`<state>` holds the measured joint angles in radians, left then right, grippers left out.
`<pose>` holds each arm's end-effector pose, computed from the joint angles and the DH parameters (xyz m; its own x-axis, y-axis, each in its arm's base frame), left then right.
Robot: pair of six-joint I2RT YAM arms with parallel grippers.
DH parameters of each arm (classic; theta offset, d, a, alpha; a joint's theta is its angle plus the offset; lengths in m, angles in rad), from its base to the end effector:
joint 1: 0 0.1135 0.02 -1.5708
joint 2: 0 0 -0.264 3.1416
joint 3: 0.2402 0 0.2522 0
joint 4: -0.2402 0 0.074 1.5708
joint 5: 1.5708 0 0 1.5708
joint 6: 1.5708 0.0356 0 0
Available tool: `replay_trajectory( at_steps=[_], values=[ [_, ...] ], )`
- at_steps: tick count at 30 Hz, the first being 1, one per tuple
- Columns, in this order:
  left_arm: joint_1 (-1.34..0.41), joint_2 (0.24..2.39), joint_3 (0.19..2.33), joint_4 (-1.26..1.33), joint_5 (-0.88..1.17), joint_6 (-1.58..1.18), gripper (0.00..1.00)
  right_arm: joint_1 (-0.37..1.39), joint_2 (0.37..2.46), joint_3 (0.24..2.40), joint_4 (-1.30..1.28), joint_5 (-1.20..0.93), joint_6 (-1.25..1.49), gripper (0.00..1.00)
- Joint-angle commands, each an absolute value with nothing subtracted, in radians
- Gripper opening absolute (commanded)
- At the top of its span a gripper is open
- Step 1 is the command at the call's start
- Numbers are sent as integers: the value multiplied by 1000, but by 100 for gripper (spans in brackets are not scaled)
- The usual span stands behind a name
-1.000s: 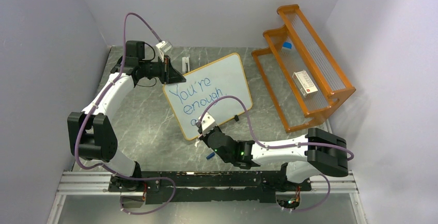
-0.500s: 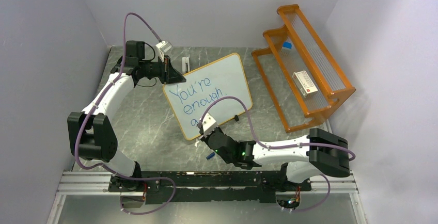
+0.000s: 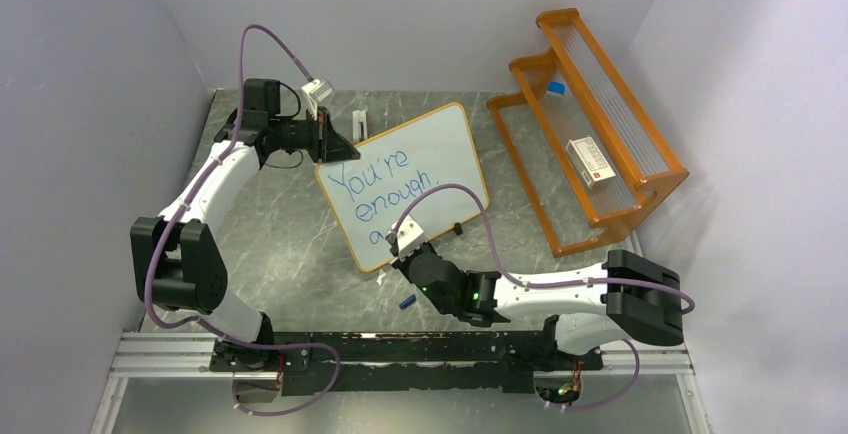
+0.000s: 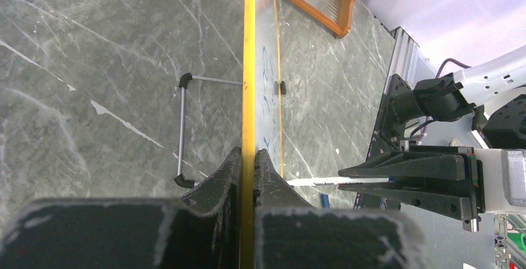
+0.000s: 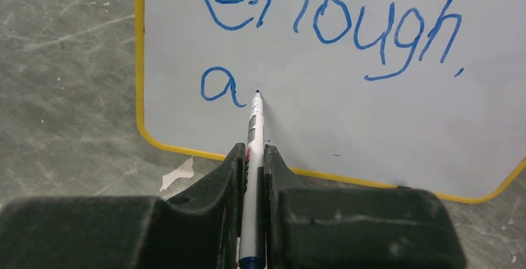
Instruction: Write a sentence on the whiteboard
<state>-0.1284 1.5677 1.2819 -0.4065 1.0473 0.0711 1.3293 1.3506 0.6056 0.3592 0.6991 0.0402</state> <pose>0.3350 -0.0743 0.3074 -0.5799 0.1107 -0.8071 0.7684 0.4036 -0.4967 0.0885 0.2634 0.2111 -0.1141 -0.3345 -0.9355 -0.5965 0.7761 -0.2047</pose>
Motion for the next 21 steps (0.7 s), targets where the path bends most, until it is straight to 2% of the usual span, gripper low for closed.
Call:
replay_trajectory(
  at_steps=[1,21],
  values=[
    [-133,1598,1275,-433,954,133,5,1322,1335,625,439,735,8,0],
    [-133,1597,1275,-433,956,136,5,1303,1390,673,493,699,-39,0]
  ],
)
